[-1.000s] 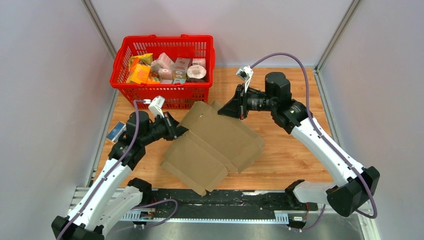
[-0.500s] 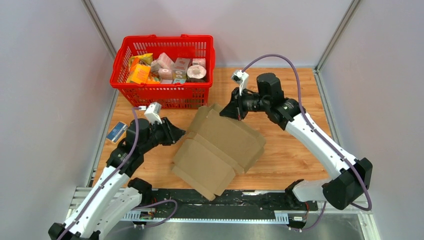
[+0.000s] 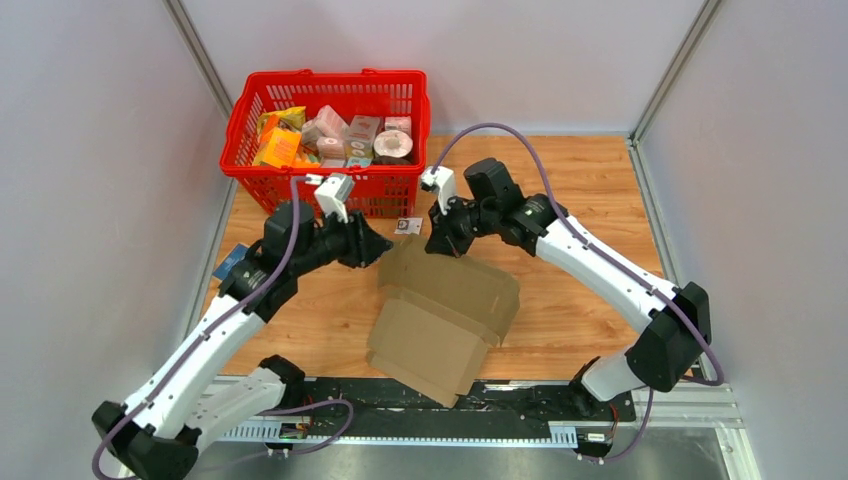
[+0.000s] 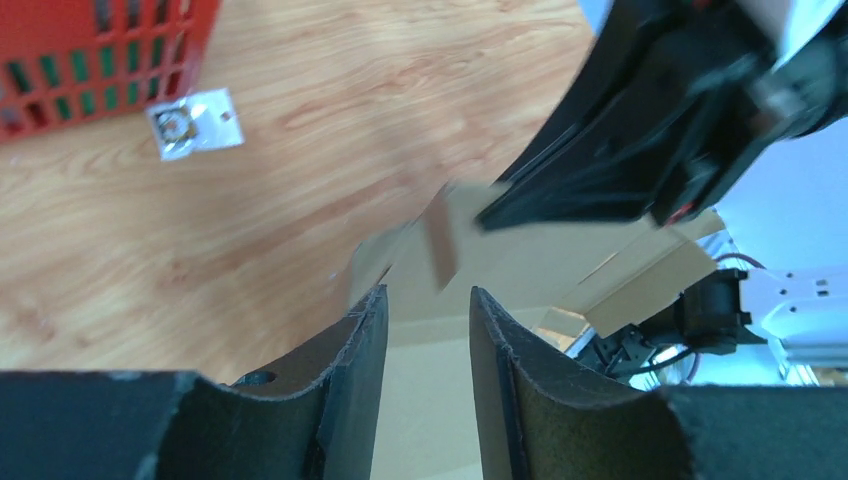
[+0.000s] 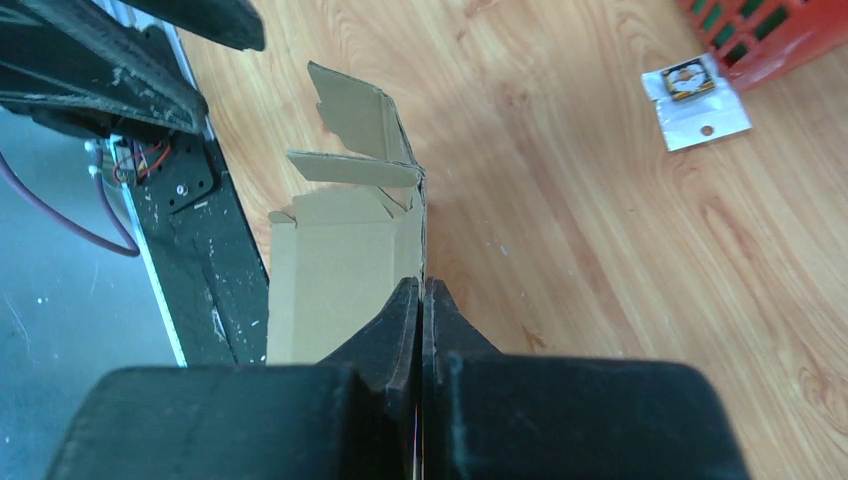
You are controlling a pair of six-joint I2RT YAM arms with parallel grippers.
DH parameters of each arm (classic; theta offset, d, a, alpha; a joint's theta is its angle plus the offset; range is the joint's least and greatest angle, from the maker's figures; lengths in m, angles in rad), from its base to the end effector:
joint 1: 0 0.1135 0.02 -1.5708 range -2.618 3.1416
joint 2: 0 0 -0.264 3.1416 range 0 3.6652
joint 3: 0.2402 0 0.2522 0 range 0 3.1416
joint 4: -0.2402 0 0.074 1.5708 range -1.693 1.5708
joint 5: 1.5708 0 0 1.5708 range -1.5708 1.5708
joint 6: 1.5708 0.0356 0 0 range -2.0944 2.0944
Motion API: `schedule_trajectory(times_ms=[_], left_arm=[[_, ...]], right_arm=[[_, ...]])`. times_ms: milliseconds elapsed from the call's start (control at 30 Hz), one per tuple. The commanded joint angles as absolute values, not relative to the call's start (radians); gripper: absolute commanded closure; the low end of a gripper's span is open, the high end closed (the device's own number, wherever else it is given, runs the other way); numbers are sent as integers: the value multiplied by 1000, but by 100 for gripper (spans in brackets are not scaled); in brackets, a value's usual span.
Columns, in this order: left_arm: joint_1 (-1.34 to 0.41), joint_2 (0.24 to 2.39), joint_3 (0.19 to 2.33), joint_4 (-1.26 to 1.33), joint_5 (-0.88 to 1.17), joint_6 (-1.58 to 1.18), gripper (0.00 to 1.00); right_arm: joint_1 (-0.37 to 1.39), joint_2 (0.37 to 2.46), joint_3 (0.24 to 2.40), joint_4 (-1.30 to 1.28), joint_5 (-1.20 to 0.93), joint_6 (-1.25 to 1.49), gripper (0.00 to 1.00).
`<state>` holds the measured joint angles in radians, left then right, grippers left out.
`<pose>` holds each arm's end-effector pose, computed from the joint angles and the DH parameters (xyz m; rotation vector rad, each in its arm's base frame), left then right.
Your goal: Fold the paper box
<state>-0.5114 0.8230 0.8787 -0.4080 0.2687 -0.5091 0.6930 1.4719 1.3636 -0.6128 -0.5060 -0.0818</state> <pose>0.1553 -0.0980 0.3432 0.1926 2.0172 -0.9255 0.2374 0.2196 0.3400 -1.1314 2.0523 0.8907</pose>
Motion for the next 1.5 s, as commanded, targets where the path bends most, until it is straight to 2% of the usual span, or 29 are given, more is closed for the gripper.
schedule_trajectory(times_ms=[0,233,400,733,833,867,967,1000,1067,1100,1167,1200,1367,1400,1467], left_arm=[[-566,911,1014,-387,310,-362,56],[-626,1074,1123,-479,305,-265,58],[-644,1094,1112,-469,250,-245,56],[-676,1134,1124,-518,141,-198,63],[-683,1149,1127,-526,141,-189,69],[-684,1150,1127,-528,137,-184,77],[-696,1155,1123,-523,91,-184,89],[-698,1155,1121,-517,75,-186,94],[-698,1154,1108,-486,52,-195,100],[-701,1154,1101,-474,54,-198,100],[-706,1152,1085,-443,32,-207,100],[-707,1151,1075,-431,26,-210,100],[-710,1134,1025,-367,3,-233,100],[-712,1129,1010,-361,3,-233,100],[-713,1118,997,-347,3,-233,100]], right_arm=[[730,1488,1417,-630,-474,-124,100],[738,1496,1433,-635,-479,-123,100],[739,1486,1424,-624,-491,-126,100],[738,1494,1424,-612,-520,-121,100],[738,1494,1424,-608,-529,-117,99],[736,1494,1424,-604,-528,-112,98],[738,1488,1424,-595,-453,-42,73],[738,1477,1422,-595,-410,-6,53],[733,1456,1428,-627,-139,213,35],[726,1441,1437,-667,-55,303,23],[681,1431,1473,-777,-50,398,16],[670,1413,1476,-794,-86,461,7],[658,1248,1363,-723,-140,779,0],[661,1223,1335,-686,-135,961,0],[664,1183,1266,-664,-98,1150,0]])
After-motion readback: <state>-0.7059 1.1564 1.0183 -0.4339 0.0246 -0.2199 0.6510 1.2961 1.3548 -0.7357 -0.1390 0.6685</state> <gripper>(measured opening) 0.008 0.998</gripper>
